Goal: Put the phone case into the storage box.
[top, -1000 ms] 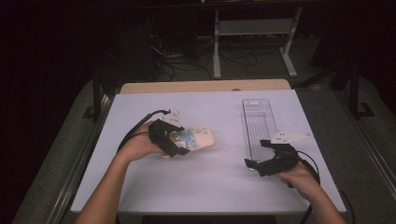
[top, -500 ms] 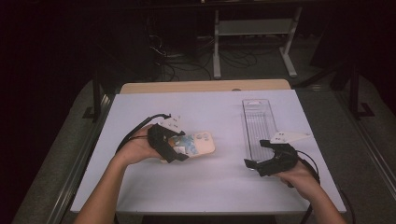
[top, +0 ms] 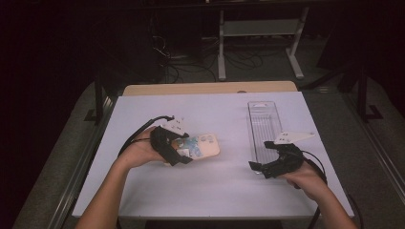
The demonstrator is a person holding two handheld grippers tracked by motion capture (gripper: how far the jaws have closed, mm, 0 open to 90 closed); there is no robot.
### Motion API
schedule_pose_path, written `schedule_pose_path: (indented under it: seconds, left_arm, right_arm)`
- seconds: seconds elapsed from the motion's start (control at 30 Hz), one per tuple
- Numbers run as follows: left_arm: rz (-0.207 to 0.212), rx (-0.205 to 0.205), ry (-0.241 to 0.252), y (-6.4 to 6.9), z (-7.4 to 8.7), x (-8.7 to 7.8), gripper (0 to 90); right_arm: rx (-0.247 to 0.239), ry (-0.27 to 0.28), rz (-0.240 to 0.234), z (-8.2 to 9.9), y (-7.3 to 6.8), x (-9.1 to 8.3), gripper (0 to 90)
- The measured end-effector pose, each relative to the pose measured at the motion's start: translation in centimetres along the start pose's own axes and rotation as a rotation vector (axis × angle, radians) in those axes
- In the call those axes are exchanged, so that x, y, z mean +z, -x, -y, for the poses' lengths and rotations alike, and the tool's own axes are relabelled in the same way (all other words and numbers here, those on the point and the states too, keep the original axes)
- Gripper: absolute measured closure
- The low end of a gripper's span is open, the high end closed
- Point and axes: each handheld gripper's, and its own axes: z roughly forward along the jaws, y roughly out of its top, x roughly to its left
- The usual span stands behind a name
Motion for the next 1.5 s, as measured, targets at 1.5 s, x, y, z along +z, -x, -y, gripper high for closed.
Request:
schedule_pose_path:
  seconds: [1.5]
  left_arm:
    - [0.014, 0.018, 0.009, 0.3, -0.2, 0.3, 11.2]
  right_arm:
    - [-0.094, -0.055, -0.107, -6.0, 3.0, 1.4, 0.0]
